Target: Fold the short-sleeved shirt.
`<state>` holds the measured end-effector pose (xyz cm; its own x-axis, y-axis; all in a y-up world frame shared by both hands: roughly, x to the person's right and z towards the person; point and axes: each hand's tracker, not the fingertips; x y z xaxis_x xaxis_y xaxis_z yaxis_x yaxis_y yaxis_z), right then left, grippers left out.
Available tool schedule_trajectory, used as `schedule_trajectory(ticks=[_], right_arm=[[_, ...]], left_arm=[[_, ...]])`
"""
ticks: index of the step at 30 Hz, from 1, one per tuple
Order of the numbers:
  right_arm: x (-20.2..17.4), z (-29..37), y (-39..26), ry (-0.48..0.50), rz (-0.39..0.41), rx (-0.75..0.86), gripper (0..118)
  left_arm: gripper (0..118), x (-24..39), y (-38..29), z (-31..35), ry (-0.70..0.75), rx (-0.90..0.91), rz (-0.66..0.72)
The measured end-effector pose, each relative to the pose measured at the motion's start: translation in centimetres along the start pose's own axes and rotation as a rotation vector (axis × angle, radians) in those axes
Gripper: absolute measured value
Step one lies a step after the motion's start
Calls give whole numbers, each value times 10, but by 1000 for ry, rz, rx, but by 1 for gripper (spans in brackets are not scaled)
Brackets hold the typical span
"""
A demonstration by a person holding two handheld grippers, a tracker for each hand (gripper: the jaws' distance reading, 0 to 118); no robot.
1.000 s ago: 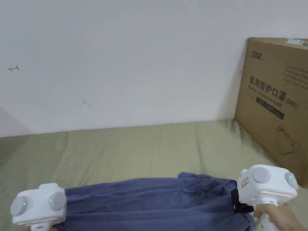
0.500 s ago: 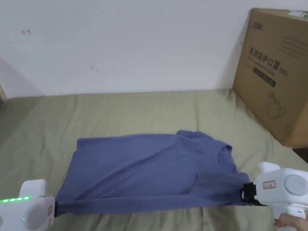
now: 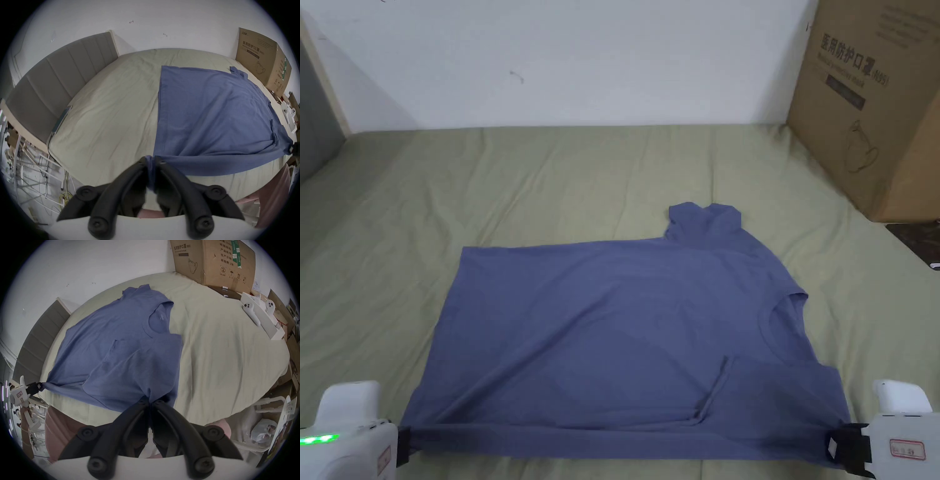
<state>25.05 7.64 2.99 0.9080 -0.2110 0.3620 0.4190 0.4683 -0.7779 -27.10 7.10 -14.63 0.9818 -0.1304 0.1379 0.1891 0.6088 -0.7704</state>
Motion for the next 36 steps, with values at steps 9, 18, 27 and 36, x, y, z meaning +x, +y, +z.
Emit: schedule_trajectory(ticks=[9,18,27,36], right_arm=[[0,26,2,-35,-23,63,70],[-14,41,-26,19,-29,106,1],[-3,26,-31,-8,-68,54,1],[1,18,-29,-2,-106,14,1]], left_arm=[[91,-8,-6,24,-52,8,80],[0,3,-26,34,-141,-6,89],[103,-24,-14,6,-126,-25,152],[3,-30,-11,-37,-254,-115,213]])
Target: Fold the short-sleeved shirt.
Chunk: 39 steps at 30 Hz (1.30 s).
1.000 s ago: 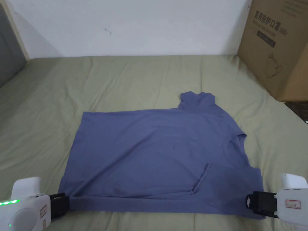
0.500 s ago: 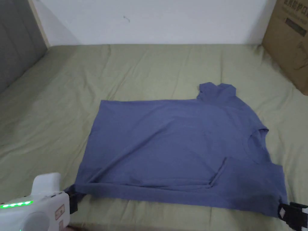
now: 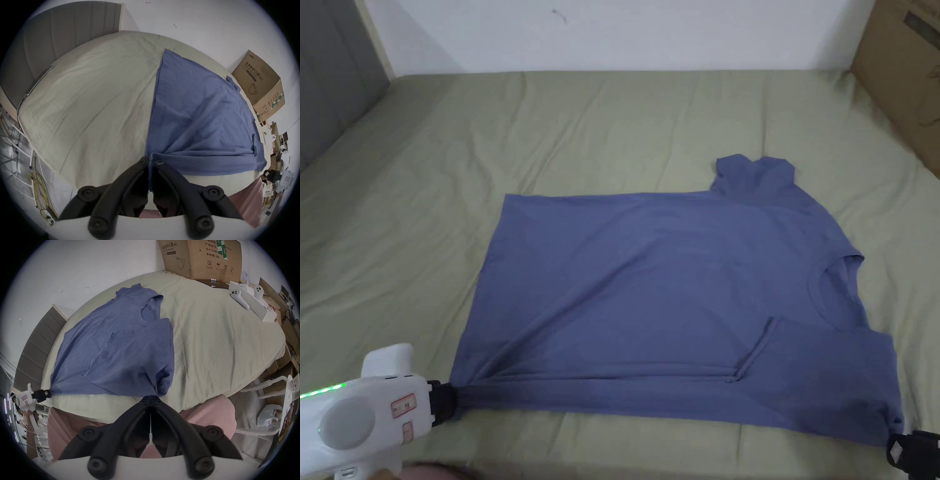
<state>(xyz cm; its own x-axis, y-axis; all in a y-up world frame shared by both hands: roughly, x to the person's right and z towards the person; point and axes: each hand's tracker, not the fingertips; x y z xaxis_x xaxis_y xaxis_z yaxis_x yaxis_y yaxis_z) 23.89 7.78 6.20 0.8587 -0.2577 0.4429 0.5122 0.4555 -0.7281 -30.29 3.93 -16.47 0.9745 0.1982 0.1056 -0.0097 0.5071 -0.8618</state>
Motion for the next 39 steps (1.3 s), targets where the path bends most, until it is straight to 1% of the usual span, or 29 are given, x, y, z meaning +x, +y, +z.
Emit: schedule_trajectory(ticks=[1,2,3,4,6,7,8,9,11,12,13,14,15,17,22,25,28,29,31,32,33,34,36,37,38,39], right_arm=[[1,1,2,9,-6,2,1],[0,3,3,6,-2,11,3],[-1,5,5,-2,8,29,21],[-1,5,8,-11,16,40,49],[0,4,16,-36,32,47,70],[1,1,19,-40,29,47,70],[2,-1,22,-41,23,50,92],[4,-2,26,-7,15,68,97],[7,-13,31,13,3,41,97],[7,-18,31,22,7,31,92],[7,-23,31,30,26,24,76],[6,-30,30,4,48,2,36],[6,-37,29,-41,63,-34,0],[7,-37,25,10,43,-30,0],[3,-14,32,24,17,18,0],[-3,3,43,31,31,50,0],[-8,11,67,37,41,72,0],[-10,11,77,23,-30,3,0],[-14,5,102,4,6,25,0],[-17,1,114,-22,28,23,0],[-17,-8,127,-71,19,3,0],[-19,-15,139,-69,29,-6,0],[-20,-40,165,-74,17,-41,0],[-23,-49,176,-7,121,58,0],[-22,-61,185,-7,104,46,0],[-22,-75,193,-11,110,27,1]], left_arm=[[3,3,2,2,28,17,-39],[3,4,4,3,21,9,-33],[3,5,6,5,25,13,-31],[3,11,3,15,26,19,-31],[3,16,5,20,39,28,-52],[3,19,5,21,45,31,-60],[3,24,4,26,52,33,-71],[3,28,3,26,62,32,-84],[3,31,3,25,70,29,-92],[3,32,2,25,72,22,-95],[3,33,1,23,76,17,-99],[3,34,0,22,78,12,-102],[3,34,0,22,78,8,-101],[3,31,0,23,74,5,-99],[3,32,5,29,68,8,-94],[3,34,12,34,73,13,-122],[3,40,28,38,88,12,-181],[3,43,36,39,95,14,-190],[3,49,53,37,93,29,-211],[3,50,62,35,89,39,-218],[3,53,74,30,91,41,-223],[3,56,85,24,88,37,-232],[3,62,108,5,92,33,-246],[3,64,118,-7,93,27,-251],[3,68,127,-16,101,20,-249],[7,71,135,-28,106,16,-256]])
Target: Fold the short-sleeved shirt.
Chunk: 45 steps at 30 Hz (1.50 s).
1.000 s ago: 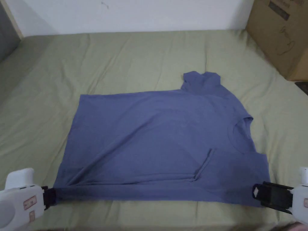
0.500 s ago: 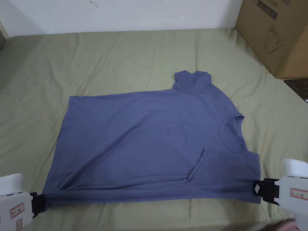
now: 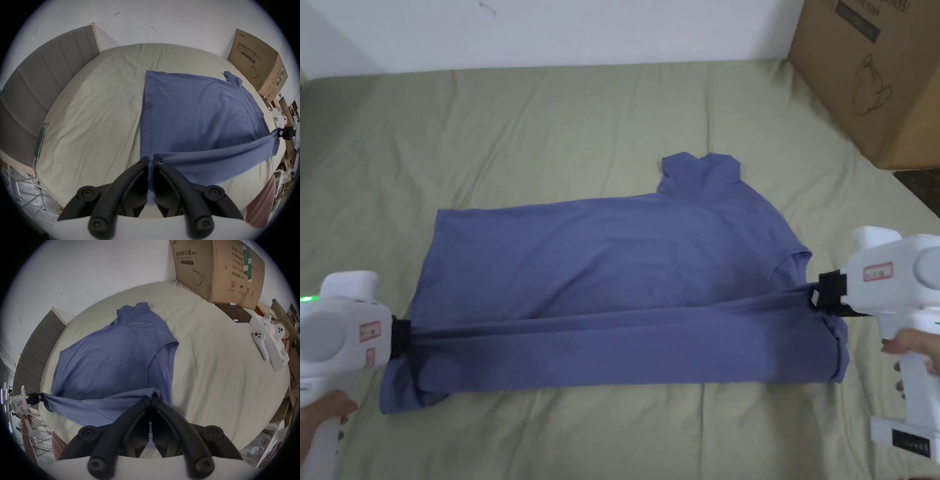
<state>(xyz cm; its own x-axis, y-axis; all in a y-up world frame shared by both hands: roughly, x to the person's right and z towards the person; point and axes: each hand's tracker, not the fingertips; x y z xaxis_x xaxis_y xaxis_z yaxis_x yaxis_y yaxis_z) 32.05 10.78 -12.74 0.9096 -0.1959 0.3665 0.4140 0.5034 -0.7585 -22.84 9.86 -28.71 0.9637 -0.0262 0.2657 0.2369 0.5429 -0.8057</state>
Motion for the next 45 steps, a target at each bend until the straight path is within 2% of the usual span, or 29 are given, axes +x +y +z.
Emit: schedule_trajectory(ticks=[1,2,3,4,5,8,10,11,12,13,14,19,20,22,24,29,30,31,32,33,34,35,36,37,39,42,43,44,45], right_arm=[[-1,-11,5,-34,5,-23,10],[-1,-20,7,-118,-40,-97,33],[-3,-26,6,-164,4,-111,72],[-4,-26,4,-176,28,-114,90],[-5,-21,1,-148,46,-96,94],[-4,3,-13,-119,48,-53,94],[-3,22,-27,-75,41,0,81],[-1,33,-36,-68,38,20,63],[-3,42,-47,-74,39,43,23],[-4,48,-57,-86,42,61,3],[-5,51,-68,-95,42,62,3],[0,45,-101,-58,-23,-6,1],[2,44,-106,-56,-33,-5,1],[4,41,-111,-48,-63,-12,1],[3,39,-113,-42,-79,-17,1],[2,36,-119,-44,-88,-31,1],[2,35,-120,-45,-89,-39,1],[2,34,-122,-49,-91,-46,1],[3,35,-124,-48,-89,-46,1],[3,36,-124,-45,-89,-46,1],[3,37,-123,-39,-94,-44,9],[4,38,-122,-28,-102,-42,28],[4,37,-120,-20,-108,-36,67],[5,34,-116,-9,-117,-31,93],[3,32,-107,0,-140,-12,103],[3,9,-92,16,-120,0,98],[1,-2,-89,6,-106,-33,74],[-1,-11,-87,-15,-78,-69,12],[-6,-15,-88,-65,-79,-59,1]], left_arm=[[18,2,4,-8,13,-2,-10],[37,3,8,-16,61,-22,-27],[71,3,11,-23,90,-58,-36],[97,3,12,-27,91,-85,-22],[109,-2,6,-22,71,-87,-12],[108,-6,-9,-4,9,-40,19],[100,-9,-25,13,6,-40,25],[82,-10,-34,21,-6,-20,38],[38,-11,-43,29,-21,-13,52],[5,-12,-52,34,-27,-14,63],[1,-13,-62,37,-37,-13,80],[1,-9,-94,37,-28,-30,97],[8,-10,-93,33,-20,-29,100],[57,-14,-87,27,-34,-23,139],[86,-16,-80,16,-51,-56,187],[81,-13,-75,-16,-76,-84,179],[48,-10,-77,-23,-60,-116,168],[29,-6,-80,-26,22,-134,134],[24,-7,-79,-19,-24,-86,126],[11,-10,-75,-12,-38,-97,134],[9,-11,-72,-8,-59,-83,146],[9,-12,-71,-6,-68,-82,147],[9,-12,-70,-7,-69,-92,140],[9,-14,-68,-4,-69,-94,132],[9,-12,-68,-2,-70,-85,120],[9,-12,-68,-1,-72,-86,119],[9,-11,-68,-2,-72,-89,117],[9,-10,-68,-3,-72,-93,114],[9,-11,-68,-2,-71,-95,112]])
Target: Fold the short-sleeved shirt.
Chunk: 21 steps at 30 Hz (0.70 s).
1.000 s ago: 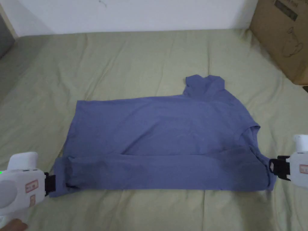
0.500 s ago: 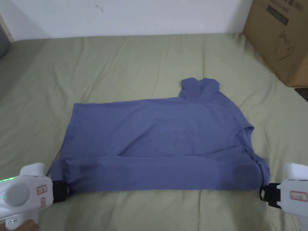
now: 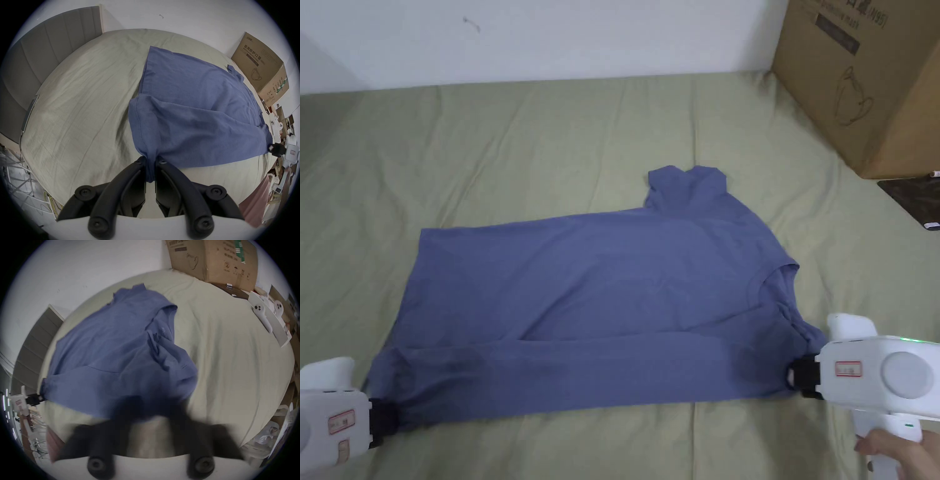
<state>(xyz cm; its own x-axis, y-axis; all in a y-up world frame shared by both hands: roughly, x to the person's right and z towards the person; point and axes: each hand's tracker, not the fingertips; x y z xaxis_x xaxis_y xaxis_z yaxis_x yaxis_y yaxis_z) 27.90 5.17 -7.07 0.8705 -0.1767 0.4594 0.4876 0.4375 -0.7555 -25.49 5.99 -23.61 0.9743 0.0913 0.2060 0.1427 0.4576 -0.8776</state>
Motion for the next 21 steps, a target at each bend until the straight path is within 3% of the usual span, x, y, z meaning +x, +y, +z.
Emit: schedule_trajectory(ticks=[1,2,3,4,7,10,21], right_arm=[[-1,-2,-2,51,-19,10,1],[-3,-5,-3,84,12,-35,1],[-4,-8,-5,37,57,-38,1],[-5,-10,-5,33,51,-34,1],[13,7,0,88,-35,-3,1],[17,27,-1,91,0,22,1],[30,74,-45,119,2,-6,1]], left_arm=[[9,0,0,0,-6,-5,-2],[9,0,0,1,-3,-5,-5],[9,1,0,1,-1,-1,-9],[9,0,1,2,-4,-3,-13],[9,0,3,7,-3,0,-26],[9,0,4,17,-11,12,-40],[9,-16,-34,62,-9,3,-85]])
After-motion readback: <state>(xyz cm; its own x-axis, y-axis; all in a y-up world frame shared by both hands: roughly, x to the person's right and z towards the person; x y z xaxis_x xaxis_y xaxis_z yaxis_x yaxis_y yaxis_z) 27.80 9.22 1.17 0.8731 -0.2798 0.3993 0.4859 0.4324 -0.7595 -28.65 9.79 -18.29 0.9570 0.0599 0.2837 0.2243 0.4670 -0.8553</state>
